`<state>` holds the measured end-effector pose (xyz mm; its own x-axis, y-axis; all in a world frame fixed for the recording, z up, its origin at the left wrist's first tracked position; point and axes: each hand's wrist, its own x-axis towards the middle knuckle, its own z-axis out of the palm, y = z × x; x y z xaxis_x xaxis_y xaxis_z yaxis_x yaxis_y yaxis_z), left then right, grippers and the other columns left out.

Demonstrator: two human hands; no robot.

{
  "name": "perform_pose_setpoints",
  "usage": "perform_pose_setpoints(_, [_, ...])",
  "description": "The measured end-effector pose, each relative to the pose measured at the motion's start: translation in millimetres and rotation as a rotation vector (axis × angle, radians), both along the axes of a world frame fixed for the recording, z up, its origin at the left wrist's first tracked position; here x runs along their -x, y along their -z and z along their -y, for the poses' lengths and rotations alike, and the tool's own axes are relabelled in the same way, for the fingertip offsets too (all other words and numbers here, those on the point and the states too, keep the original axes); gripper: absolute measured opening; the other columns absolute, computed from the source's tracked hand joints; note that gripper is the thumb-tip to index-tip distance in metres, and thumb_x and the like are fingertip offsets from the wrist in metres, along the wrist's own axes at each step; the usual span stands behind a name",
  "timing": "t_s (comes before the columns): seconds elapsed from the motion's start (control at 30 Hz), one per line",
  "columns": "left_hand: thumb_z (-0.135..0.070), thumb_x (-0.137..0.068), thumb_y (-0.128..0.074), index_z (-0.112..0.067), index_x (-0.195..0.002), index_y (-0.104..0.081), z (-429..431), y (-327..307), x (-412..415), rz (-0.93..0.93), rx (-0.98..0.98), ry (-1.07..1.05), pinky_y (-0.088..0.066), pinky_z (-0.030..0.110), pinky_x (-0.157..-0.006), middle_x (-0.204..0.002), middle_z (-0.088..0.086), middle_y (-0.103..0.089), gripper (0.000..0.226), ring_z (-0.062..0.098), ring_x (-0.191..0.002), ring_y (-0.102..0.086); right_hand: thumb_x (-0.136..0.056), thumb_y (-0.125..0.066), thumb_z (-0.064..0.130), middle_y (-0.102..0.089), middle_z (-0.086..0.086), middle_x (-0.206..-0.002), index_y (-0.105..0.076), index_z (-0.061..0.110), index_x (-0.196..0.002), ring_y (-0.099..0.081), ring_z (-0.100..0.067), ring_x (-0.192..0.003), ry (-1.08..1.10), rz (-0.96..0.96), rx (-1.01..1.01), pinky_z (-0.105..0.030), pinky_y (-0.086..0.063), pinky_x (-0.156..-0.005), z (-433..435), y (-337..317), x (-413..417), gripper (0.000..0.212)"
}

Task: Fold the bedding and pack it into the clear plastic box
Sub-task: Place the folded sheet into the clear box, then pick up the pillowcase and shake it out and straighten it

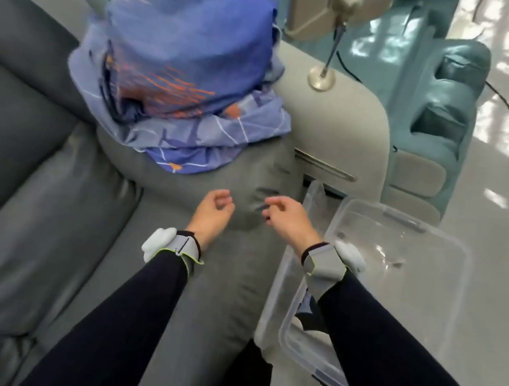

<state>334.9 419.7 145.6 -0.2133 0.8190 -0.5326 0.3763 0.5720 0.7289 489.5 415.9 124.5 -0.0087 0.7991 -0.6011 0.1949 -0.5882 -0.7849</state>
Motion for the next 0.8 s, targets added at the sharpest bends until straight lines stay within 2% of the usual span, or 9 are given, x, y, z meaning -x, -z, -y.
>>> perform_pose_setpoints(0.07, [-0.011,-0.091,-0.058,-0.007,-0.134,-0.039,-52.1,-23.7,37.8,-0.030,-0.094,-0.063,-0.045,0.045,-0.102,-0.135,0.010,-0.050,0.047,0.014,-0.103,-0.052,-0.090,-0.055,0.020,-0.068,-0.010,-0.107,-0.061,0.019,-0.108,-0.065,-0.026,-0.097,0.064,0.002,-0.088,-0.044,-0.051,-0.095,-52.8,-16.6,39.6,0.019])
perform_pose_setpoints(0.17, [-0.012,-0.087,-0.064,-0.003,-0.140,-0.029,-106.9,-43.5,73.3,-0.047,-0.247,-0.078,-0.040,0.030,-0.103,-0.134,0.005,-0.042,0.065,0.014,-0.113,-0.047,-0.086,-0.067,0.035,-0.049,0.001,-0.132,-0.025,0.018,-0.145,-0.055,-0.022,-0.110,0.347,-0.253,-0.018,-0.043,-0.049,-0.087,-103.9,-42.7,75.3,0.075])
perform_pose_setpoints(0.23, [-0.011,-0.084,-0.067,0.000,-0.138,-0.029,-126.0,-52.8,83.2,-0.078,-0.321,-0.017,-0.034,0.026,-0.107,-0.134,0.007,-0.042,0.067,0.018,-0.124,-0.044,-0.065,-0.082,0.051,-0.041,0.008,-0.133,-0.008,0.028,-0.148,-0.052,-0.020,-0.110,0.650,-0.460,0.071,-0.045,-0.050,-0.087,-134.7,-44.7,71.6,0.113])
perform_pose_setpoints(0.3, [-0.014,-0.080,-0.070,0.001,-0.136,-0.033,-147.2,-61.9,112.5,-0.077,-0.340,0.039,-0.034,0.022,-0.105,-0.132,0.007,-0.046,0.068,0.018,-0.123,-0.046,-0.032,-0.087,0.068,-0.047,0.005,-0.134,-0.022,0.024,-0.141,-0.061,-0.019,-0.102,0.854,-0.444,0.102,-0.041,-0.056,-0.081,-176.3,-23.5,81.9,0.134])
perform_pose_setpoints(0.4, [-0.039,-0.059,-0.075,-0.005,-0.139,-0.030,-151.0,-76.7,149.0,-0.043,-0.361,0.079,-0.036,0.029,-0.110,-0.138,0.007,-0.041,0.097,0.016,-0.124,-0.046,-0.055,-0.084,0.049,-0.064,-0.005,-0.114,-0.052,0.011,-0.120,-0.064,-0.016,-0.075,0.738,-0.432,-0.002,-0.021,-0.053,-0.054,-218.5,-14.3,110.0,0.082])
perform_pose_setpoints(0.53, [-0.056,-0.043,-0.085,-0.021,-0.148,-0.004,-123.6,-109.7,169.7,-0.147,-0.309,0.252,-0.022,0.033,-0.118,-0.154,0.007,-0.015,0.137,0.015,-0.143,-0.021,-0.078,-0.061,0.009,-0.065,-0.001,-0.065,-0.059,0.007,-0.081,-0.055,-0.004,-0.051,0.474,-0.410,-0.158,-0.020,-0.046,-0.052,-184.8,-166.5,198.4,0.005])
perform_pose_setpoints(0.57, [-0.050,-0.045,-0.088,-0.018,-0.147,-0.005,-116.8,-122.2,169.5,-0.102,-0.324,0.232,-0.025,0.030,-0.116,-0.154,0.008,-0.020,0.135,0.013,-0.142,-0.024,-0.082,-0.057,0.005,-0.060,0.001,-0.059,-0.056,0.008,-0.079,-0.052,-0.004,-0.049,0.384,-0.364,-0.237,-0.017,-0.043,-0.051,-165.9,-196.5,217.7,0.005])
perform_pose_setpoints(0.7, [0.000,-0.078,-0.069,0.001,-0.124,-0.047,-76.2,-205.6,185.1,-0.139,-0.463,-0.079,-0.042,0.010,-0.079,-0.114,0.023,-0.063,0.051,0.019,-0.105,-0.062,-0.086,-0.066,0.024,-0.064,-0.009,-0.092,-0.063,0.005,-0.109,-0.056,-0.015,-0.085,-0.027,-0.347,-0.462,-0.019,-0.041,-0.079,-85.6,-284.8,260.2,0.030])
perform_pose_setpoints(0.8, [-0.023,-0.087,-0.061,-0.012,-0.120,-0.056,2.2,-285.6,227.0,-0.289,-0.680,-0.341,-0.044,0.013,-0.073,-0.112,0.009,-0.065,0.035,0.020,-0.098,-0.060,-0.088,-0.063,0.031,-0.067,0.004,-0.075,-0.063,0.006,-0.101,-0.061,-0.007,-0.069,-0.371,-0.289,-0.566,-0.013,-0.044,-0.058,-16.1,-350.9,265.2,0.028])
